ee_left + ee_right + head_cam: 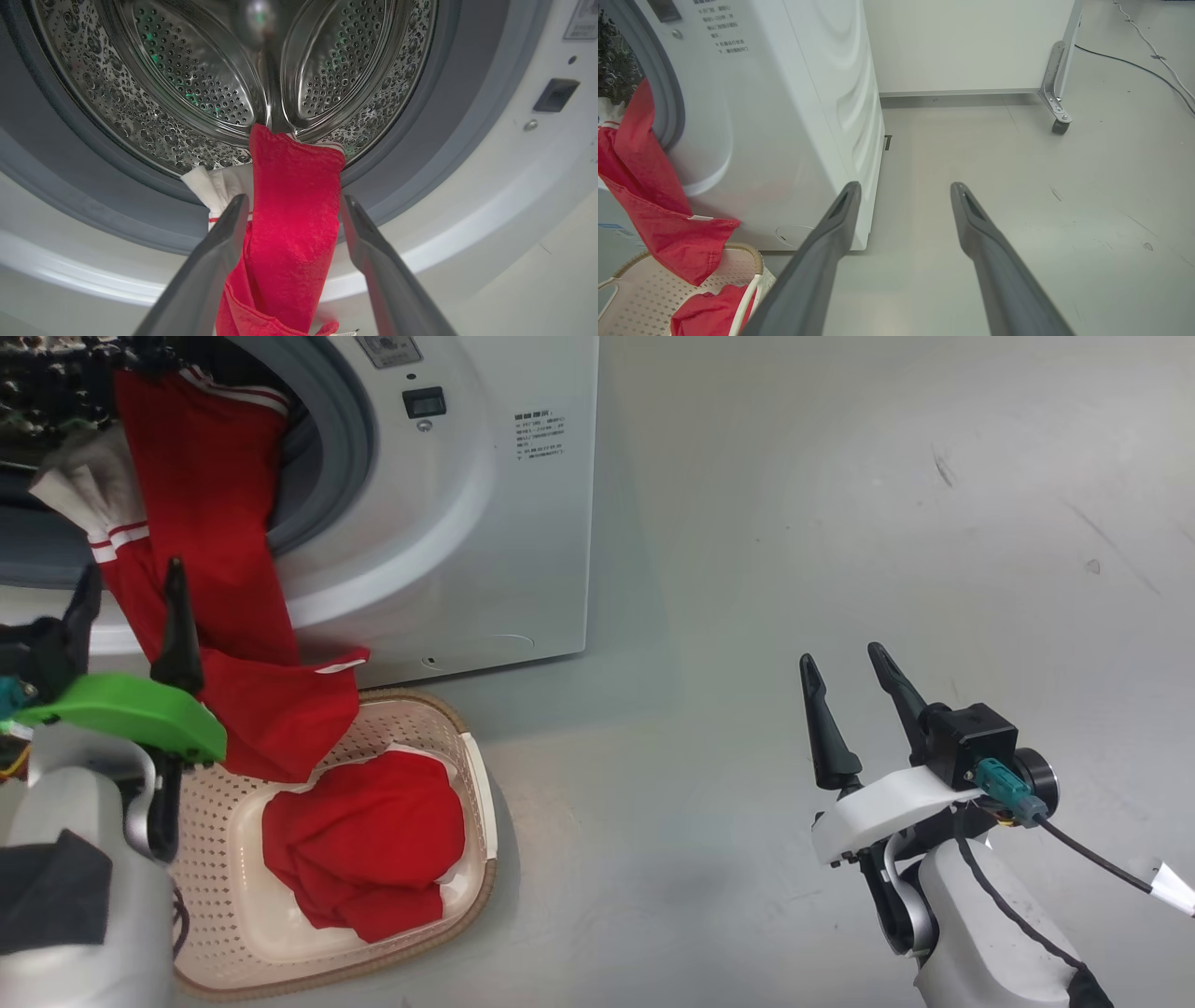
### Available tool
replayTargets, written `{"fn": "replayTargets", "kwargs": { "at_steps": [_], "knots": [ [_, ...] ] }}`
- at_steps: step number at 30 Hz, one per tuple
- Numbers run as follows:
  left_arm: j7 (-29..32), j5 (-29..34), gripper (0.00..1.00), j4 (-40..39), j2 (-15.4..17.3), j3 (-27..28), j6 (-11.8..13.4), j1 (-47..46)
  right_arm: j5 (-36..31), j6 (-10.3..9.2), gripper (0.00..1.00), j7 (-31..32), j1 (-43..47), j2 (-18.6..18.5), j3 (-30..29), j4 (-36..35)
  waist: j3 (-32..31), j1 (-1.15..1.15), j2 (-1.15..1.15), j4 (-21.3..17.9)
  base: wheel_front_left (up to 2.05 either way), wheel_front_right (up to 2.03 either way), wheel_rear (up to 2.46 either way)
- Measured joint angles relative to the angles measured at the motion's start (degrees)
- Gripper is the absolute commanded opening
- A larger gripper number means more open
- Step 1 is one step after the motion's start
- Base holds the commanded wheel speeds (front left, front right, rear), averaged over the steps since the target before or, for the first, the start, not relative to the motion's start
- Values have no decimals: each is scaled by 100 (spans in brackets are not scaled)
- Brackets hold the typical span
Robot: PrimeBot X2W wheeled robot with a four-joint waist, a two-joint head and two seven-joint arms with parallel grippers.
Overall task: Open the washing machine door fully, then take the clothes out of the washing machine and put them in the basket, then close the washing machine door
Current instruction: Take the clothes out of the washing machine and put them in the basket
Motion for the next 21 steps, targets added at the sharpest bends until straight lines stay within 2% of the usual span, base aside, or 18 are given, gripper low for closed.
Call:
{"fn": "replayTargets", "kwargs": {
  "at_steps": [21],
  "knots": [
    [1623,-32,100,472,737,170,222,-2079,275,-113,100,0,-313,1,360,-281,1042,0,0,-442,0,0,0]
  ]
}}
